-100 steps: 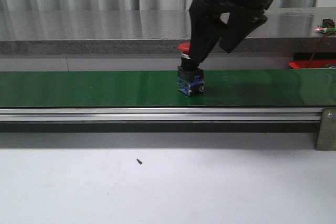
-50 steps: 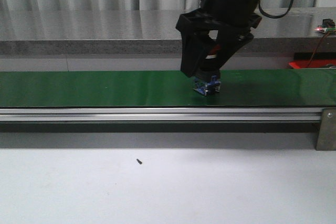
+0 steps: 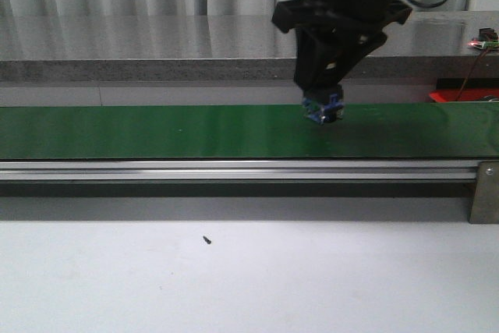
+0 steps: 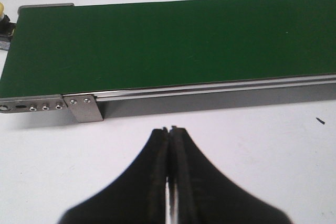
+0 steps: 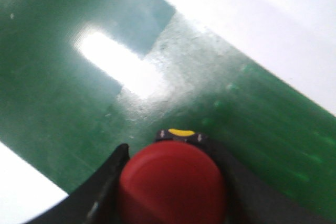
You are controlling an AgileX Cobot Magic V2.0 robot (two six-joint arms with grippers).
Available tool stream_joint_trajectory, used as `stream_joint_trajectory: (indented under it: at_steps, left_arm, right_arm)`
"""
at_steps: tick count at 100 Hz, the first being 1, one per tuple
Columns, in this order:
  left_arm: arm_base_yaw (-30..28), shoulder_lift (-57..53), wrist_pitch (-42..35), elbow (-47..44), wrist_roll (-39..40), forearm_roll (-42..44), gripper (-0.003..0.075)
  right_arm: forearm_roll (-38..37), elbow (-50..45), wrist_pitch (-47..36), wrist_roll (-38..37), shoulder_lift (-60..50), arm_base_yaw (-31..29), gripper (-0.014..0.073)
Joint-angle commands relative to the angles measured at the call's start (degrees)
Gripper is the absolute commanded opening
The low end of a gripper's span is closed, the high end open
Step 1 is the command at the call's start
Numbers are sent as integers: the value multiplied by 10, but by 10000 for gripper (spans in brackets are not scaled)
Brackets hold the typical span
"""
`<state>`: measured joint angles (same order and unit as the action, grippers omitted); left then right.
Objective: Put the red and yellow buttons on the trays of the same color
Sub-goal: 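Grasp the red button with the right gripper and lift it, then carry the red button into the red tray and release it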
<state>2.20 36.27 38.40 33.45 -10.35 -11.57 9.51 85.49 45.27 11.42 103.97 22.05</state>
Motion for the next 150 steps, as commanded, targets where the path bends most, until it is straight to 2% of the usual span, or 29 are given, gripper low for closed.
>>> stream_joint_trajectory:
  at_steps: [1,18,32,59,81,102,150]
  left_arm:
    - [5,0,-34,14,6,-6,-20]
    - [5,0,-34,14,6,-6,-20]
    - [5,0,-34,14,6,-6,-20]
    - [5,0,-34,14,6,-6,-20]
    - [5,0,-34,14,6,-6,-20]
    - [5,0,-34,14,6,-6,-20]
    - [5,0,-34,14,6,-6,-20]
  right_arm:
    - [-26,18,-29,-44,-54,-26,142]
    - [-55,18,-15,-85,-88,-104,142]
    - [-81,18,0,-86,-106,-176,142]
    - [-88,18,-3,-86,-109,-311,142]
    - [-88,17,-23,-96,-94,-387,142]
    - [-87,15,-37,-97,-45,-420,142]
    - [-61,15,-125,-97,65,-425,142]
